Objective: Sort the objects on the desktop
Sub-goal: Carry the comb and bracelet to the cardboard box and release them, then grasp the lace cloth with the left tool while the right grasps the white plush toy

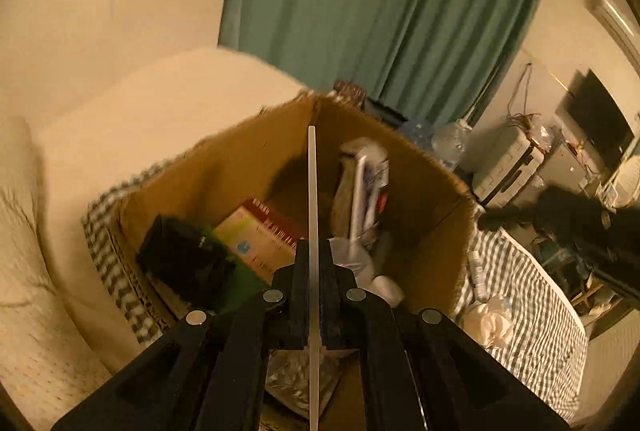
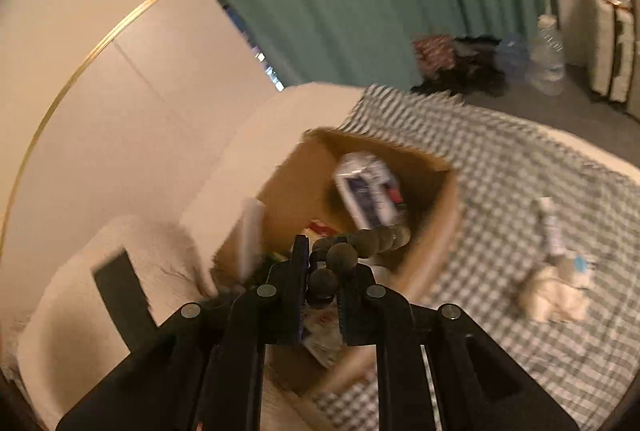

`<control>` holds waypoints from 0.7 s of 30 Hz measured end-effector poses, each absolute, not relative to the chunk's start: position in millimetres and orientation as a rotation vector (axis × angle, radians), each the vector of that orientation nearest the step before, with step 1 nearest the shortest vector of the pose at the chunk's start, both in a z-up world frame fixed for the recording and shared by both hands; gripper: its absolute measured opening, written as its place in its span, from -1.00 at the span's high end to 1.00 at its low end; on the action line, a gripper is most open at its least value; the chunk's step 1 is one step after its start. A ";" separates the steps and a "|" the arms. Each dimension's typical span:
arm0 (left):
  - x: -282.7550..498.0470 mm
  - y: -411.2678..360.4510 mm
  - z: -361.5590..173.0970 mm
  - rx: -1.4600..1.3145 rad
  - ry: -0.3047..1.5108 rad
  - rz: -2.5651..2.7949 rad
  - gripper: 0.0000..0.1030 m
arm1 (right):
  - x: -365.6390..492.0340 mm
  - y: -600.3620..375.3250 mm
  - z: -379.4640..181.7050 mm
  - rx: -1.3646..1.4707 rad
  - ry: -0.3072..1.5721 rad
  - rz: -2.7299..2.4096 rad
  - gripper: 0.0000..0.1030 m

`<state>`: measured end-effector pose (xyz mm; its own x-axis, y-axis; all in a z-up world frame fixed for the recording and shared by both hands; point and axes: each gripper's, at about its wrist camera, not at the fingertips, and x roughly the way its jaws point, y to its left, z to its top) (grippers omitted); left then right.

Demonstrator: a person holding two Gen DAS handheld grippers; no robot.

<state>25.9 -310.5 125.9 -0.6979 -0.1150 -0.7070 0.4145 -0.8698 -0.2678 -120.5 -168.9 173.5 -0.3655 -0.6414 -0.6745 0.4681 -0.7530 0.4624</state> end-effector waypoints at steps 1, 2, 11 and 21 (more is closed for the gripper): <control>25.5 -311.9 123.2 1.043 0.601 -2.577 0.92 | -122.7 -174.4 169.8 1.183 -0.249 -2.131 0.72; 24.6 -313.2 121.0 1.050 0.591 -2.567 0.89 | -126.7 -183.4 164.9 1.208 -0.246 -2.127 0.59; 19.7 -307.7 134.4 1.036 0.575 -2.548 -0.87 | -128.9 -153.2 176.2 1.200 -0.268 -2.249 -0.09; 7.6 -188.4 154.5 1.090 0.443 -2.810 -1.00 | -101.3 -17.5 172.3 1.204 -0.134 -2.608 -0.09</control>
